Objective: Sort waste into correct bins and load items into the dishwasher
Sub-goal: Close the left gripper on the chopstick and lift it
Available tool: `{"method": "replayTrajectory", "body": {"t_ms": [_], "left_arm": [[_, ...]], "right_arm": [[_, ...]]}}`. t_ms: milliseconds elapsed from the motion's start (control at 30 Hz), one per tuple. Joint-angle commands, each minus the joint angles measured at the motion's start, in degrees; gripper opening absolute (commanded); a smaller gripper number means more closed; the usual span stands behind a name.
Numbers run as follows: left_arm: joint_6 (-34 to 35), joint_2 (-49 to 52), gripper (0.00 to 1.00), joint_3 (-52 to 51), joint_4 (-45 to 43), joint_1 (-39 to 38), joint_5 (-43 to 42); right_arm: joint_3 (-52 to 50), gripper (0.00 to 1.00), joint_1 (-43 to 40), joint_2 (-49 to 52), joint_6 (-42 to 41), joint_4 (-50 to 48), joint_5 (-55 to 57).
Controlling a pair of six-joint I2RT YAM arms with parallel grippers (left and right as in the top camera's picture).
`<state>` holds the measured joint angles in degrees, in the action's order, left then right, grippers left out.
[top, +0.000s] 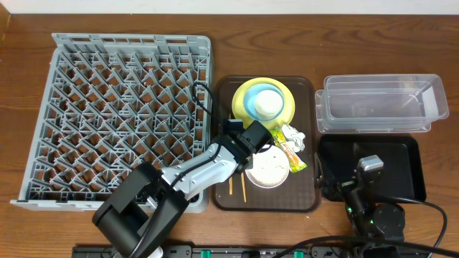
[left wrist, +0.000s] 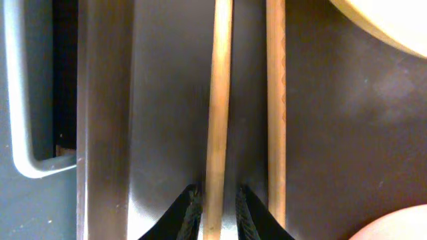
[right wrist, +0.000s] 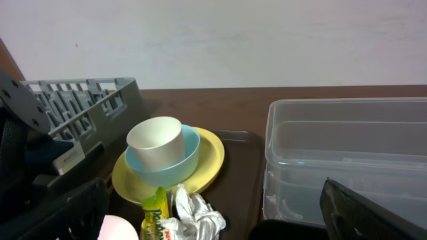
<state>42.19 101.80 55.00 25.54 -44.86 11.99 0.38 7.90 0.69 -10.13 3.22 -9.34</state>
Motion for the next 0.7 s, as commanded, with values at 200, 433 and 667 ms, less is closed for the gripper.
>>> {"method": "replayTrajectory", "body": {"t_ms": [200,433,667], "left_arm": [[0.11,1.38,0.08,-0.35,0.26,-0.15,-0.39],[-1.66,-1.01,0.08,-0.28,0.94,-0.17,-0.37],[-5.16,-10.82,0.08,-0.28,2.47,-0.17,-0.33]], "right_arm": [[-0.07,0.99,-0.76,-0.31,0.35,0.22,-0.13],[-0.07,0.99,-0.76,-0.31,0.35,0.22,-0.11],[-0.07,0.99,-0.76,-0.31,0.35,0.22,-0.11]]}}
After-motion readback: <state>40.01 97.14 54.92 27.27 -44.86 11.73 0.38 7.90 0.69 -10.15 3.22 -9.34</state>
